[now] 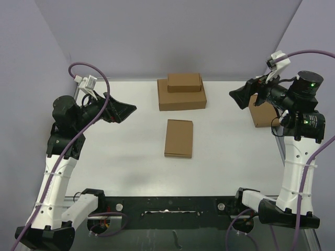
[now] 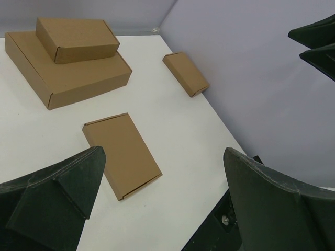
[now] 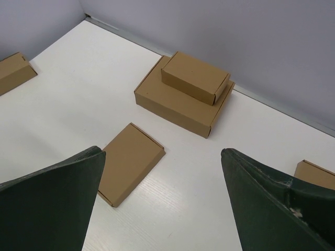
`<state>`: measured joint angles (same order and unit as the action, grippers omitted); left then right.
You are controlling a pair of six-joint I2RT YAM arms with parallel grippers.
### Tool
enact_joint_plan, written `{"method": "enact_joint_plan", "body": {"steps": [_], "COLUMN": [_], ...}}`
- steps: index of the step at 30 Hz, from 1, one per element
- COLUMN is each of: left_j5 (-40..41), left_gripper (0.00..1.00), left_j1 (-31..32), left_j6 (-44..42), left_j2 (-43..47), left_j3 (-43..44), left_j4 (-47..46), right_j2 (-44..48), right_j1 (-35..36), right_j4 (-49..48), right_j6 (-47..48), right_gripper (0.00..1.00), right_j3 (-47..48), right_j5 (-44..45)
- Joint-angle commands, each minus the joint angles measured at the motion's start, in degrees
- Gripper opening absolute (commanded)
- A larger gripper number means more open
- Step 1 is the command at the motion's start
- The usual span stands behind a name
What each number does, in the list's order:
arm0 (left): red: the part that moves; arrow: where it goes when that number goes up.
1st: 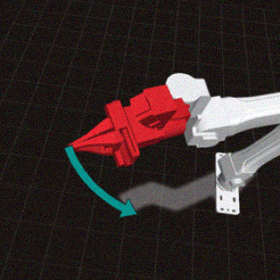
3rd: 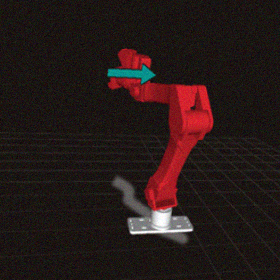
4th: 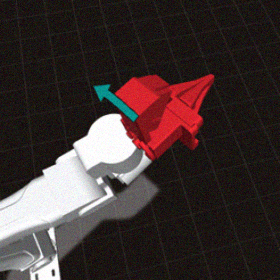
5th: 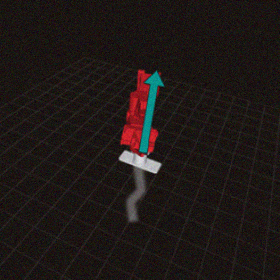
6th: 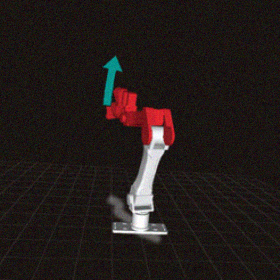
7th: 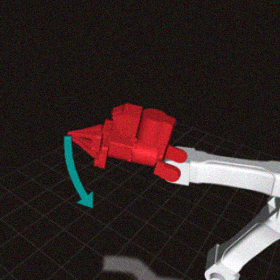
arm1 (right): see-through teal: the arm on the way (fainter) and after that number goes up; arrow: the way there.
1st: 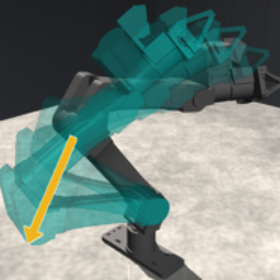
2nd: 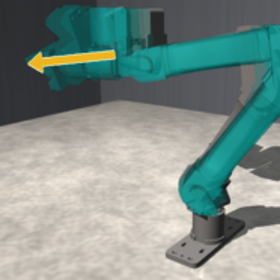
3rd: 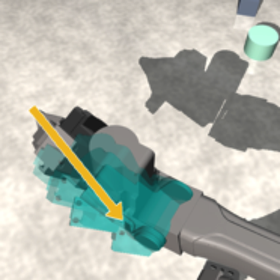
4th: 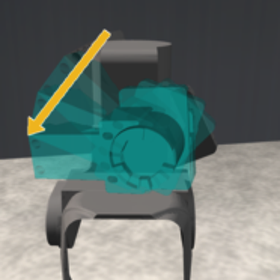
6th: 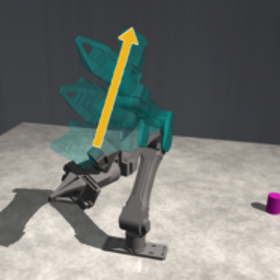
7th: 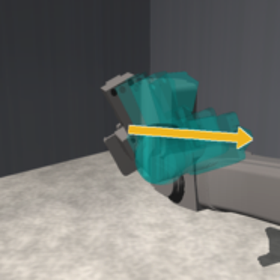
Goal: Fold the paper box
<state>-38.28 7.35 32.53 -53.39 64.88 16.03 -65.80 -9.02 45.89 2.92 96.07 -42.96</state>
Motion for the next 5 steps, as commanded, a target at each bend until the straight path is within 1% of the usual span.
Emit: {"method": "enact_joint_plan", "body": {"steps": [1,5], "left_j5": [-1.15,-1.18], "left_gripper": [0.98,0.98], "left_j1": [-0.42,-0.46], "left_j6": [-0.19,-0.19], "left_j2": [-0.14,-0.09], "left_j3": [0.25,0.08], "left_j4": [-3.63,-3.63], "right_j2": [1.26,1.41], "right_j1": [-0.30,-0.29], "right_j4": [-3.21,-3.48], "right_j6": [-1.11,-1.40], "right_gripper": [0.98,0.98], "right_j3": [-0.17,-1.00], "right_j5": [1.50,2.19]}}
